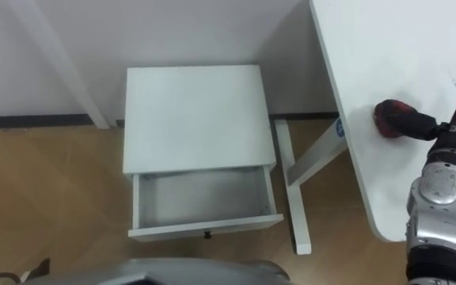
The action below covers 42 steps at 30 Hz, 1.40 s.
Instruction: Put apple and close drawer
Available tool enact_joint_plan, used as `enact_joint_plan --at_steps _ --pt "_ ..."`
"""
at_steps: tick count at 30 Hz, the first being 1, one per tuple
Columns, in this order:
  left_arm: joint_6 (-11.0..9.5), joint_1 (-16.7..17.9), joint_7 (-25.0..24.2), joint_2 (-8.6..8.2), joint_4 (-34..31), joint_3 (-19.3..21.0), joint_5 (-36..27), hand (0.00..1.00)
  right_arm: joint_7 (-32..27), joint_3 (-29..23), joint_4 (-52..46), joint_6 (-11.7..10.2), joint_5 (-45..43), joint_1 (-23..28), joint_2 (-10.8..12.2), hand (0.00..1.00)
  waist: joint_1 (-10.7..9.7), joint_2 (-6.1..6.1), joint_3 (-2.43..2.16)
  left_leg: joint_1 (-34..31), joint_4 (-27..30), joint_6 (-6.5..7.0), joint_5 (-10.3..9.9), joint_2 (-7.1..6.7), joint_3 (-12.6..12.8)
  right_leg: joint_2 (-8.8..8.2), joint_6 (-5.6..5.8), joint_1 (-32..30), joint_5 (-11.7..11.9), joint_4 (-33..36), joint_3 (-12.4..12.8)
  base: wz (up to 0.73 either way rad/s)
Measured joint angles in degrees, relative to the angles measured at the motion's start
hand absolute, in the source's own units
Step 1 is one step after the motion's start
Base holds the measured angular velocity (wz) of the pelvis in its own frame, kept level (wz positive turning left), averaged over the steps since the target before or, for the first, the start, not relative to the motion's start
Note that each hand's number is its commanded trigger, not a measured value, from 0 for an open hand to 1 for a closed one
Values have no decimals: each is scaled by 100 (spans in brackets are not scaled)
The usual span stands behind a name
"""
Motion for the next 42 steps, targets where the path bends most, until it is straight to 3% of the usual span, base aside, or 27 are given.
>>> enact_joint_plan --at_steps 12,19,20,21,22,42 --pt "-91 23 4 35 1 -52 73 0 530 298 138 -53 -354 -25 -24 0 7 38 -5 5 0 0 0 3 -49 0 0 33 0 -1 -58 1" --pt "-114 59 1 85 3 -53 74 0 868 476 309 -54 -773 52 -23 0 -8 7 -57 10 3 0 0 9 -53 -12 0 59 0 -4 -95 0" --pt "-114 64 0 96 1 -50 76 0 911 494 311 -54 -830 88 -23 60 -5 5 -62 12 6 0 0 5 -49 -11 0 64 0 -4 -103 0" --pt "-113 80 0 97 1 -51 82 0 951 509 310 -54 -897 104 -23 94 -3 1 -69 13 10 0 0 1 -49 -10 0 67 0 -4 -103 0" --pt "-113 86 -1 97 1 -52 83 0 977 511 310 -54 -936 107 -23 100 0 -3 -72 13 11 0 0 1 -51 -10 0 68 0 -4 -103 0" --pt "-108 70 25 104 2 -145 80 0 717 324 274 -69 -1430 138 -28 100 10 -24 -62 13 -14 -10 3 -6 -170 7 -19 146 13 -98 -210 2"
